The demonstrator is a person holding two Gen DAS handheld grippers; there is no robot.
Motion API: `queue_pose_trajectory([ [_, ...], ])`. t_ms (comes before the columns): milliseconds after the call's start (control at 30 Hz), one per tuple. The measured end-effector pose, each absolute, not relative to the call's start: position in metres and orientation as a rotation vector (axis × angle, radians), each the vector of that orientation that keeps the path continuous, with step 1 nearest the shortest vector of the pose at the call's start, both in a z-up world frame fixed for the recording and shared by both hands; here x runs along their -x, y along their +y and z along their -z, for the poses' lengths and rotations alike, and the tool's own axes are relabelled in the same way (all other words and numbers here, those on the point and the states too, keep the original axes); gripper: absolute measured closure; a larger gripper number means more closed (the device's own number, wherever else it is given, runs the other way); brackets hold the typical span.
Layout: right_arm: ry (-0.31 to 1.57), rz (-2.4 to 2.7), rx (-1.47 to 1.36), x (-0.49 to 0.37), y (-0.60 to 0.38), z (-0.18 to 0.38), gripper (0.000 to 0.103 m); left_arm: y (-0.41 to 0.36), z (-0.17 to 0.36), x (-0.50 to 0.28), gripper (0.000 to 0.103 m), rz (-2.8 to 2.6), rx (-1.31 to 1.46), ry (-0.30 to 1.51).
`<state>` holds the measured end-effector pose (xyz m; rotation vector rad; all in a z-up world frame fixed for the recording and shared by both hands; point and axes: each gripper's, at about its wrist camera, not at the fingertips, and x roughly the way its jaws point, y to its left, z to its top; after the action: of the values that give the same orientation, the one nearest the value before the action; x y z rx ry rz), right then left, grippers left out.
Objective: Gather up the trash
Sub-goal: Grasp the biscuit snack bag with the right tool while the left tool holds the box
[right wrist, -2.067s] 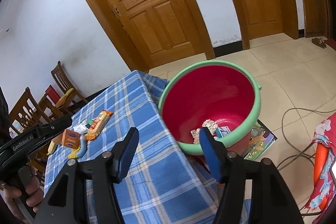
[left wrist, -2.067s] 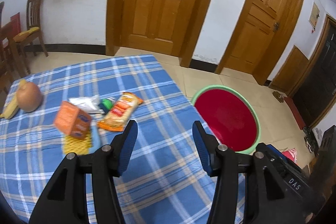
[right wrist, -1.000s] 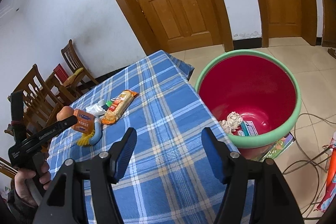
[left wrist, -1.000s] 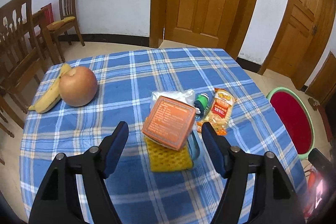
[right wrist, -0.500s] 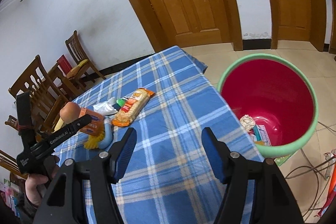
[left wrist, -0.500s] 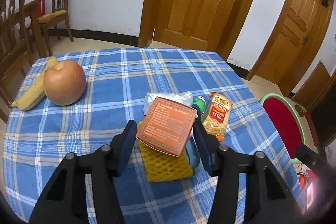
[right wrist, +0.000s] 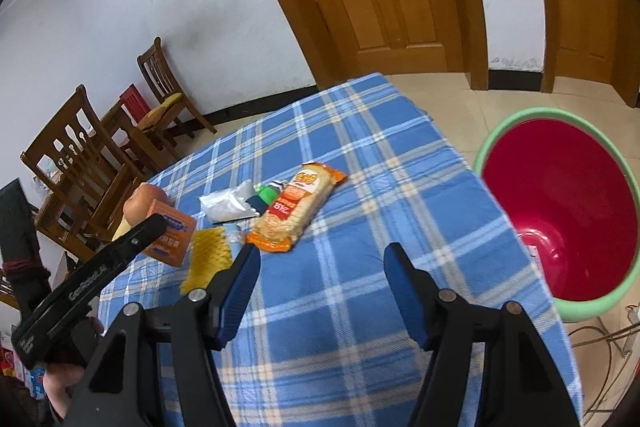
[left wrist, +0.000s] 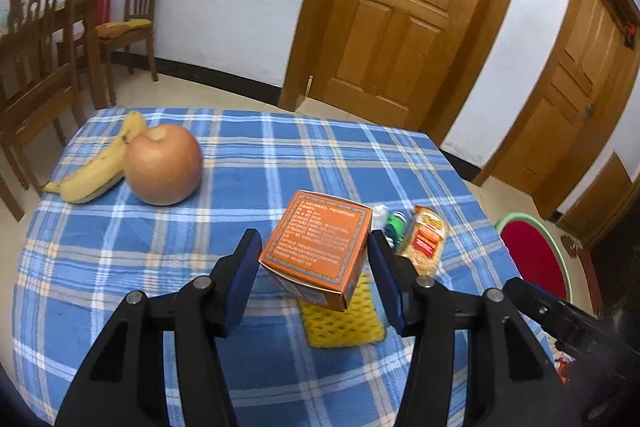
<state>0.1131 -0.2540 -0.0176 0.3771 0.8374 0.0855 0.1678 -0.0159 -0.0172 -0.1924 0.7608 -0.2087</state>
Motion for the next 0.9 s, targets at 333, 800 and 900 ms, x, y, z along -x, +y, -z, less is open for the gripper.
queue_pose_trajectory([
  [333,0.889,-0.099,-0.313,-0.154,-0.219,0.033,0.036,0.002,0.025,-0.172,0.048,0.169,0.241,0.767],
  [800,0.954,-0.047,-0.221,-0.189,-0.196,0.060,0.035,0.010,0.037,-0.178,0.048,0.176,0.283,0.787],
  [900,0.940,-0.033,-0.189,-0.190,-0.195,0.061,0.035,0.009,0.038,-0.178,0.048,0.175,0.282,0.790],
])
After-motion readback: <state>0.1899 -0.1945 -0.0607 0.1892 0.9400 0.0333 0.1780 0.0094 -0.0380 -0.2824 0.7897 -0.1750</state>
